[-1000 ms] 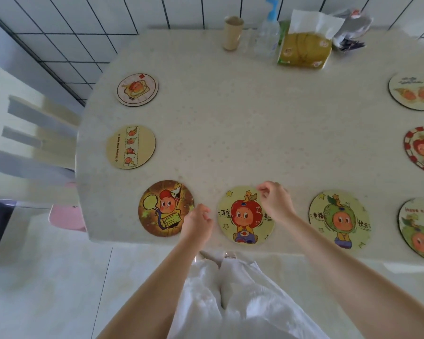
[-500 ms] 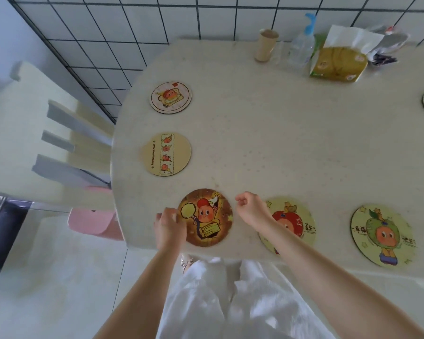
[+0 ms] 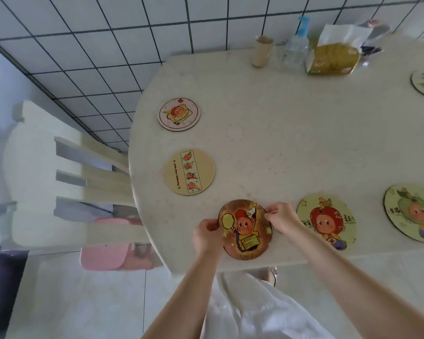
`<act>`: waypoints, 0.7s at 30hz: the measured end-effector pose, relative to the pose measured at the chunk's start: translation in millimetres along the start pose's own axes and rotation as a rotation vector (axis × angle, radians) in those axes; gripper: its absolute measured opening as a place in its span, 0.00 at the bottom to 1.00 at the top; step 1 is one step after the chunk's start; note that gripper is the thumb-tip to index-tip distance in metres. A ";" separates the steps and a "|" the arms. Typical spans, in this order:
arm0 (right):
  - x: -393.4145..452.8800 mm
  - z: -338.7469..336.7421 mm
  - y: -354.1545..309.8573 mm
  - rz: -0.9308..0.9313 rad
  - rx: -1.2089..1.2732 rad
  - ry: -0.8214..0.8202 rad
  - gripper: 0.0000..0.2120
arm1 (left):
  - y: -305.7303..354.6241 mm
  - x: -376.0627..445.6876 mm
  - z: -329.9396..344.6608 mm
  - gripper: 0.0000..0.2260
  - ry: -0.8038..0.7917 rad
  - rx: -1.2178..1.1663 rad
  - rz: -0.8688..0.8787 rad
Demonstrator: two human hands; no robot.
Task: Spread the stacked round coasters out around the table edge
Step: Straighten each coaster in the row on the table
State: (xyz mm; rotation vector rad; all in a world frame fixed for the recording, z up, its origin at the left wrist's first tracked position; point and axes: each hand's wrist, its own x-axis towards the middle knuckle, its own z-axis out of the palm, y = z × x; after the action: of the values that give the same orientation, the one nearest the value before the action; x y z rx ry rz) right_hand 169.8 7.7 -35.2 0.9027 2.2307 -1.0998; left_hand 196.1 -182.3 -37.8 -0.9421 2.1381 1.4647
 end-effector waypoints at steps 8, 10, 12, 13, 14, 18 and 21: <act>-20.0 25.2 14.4 0.083 0.219 -0.008 0.07 | -5.9 26.6 -40.4 0.06 -0.098 0.112 0.111; -21.1 28.5 16.7 0.098 0.197 0.004 0.07 | -8.3 33.5 -45.5 0.07 -0.137 0.159 0.124; -23.1 31.5 15.8 0.090 0.161 0.027 0.08 | -9.2 39.0 -48.3 0.09 -0.174 0.206 0.151; -24.6 32.5 14.3 0.080 0.142 0.042 0.08 | -10.2 41.7 -49.2 0.10 -0.188 0.221 0.164; -26.1 33.4 12.4 0.072 0.131 0.058 0.09 | -12.3 44.5 -50.4 0.10 -0.201 0.234 0.174; -30.3 33.7 1.3 0.017 0.094 0.106 0.11 | -16.1 56.1 -60.1 0.06 -0.233 0.251 0.193; -31.0 37.9 -17.0 0.002 0.116 0.070 0.12 | -5.3 72.7 -71.5 0.07 -0.228 0.235 0.179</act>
State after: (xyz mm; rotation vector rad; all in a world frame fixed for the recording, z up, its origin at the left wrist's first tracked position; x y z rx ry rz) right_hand 182.8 -41.8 -27.0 1.0051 2.2408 -1.2252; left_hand 153.0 -272.1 -60.4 -0.4875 2.2058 1.2912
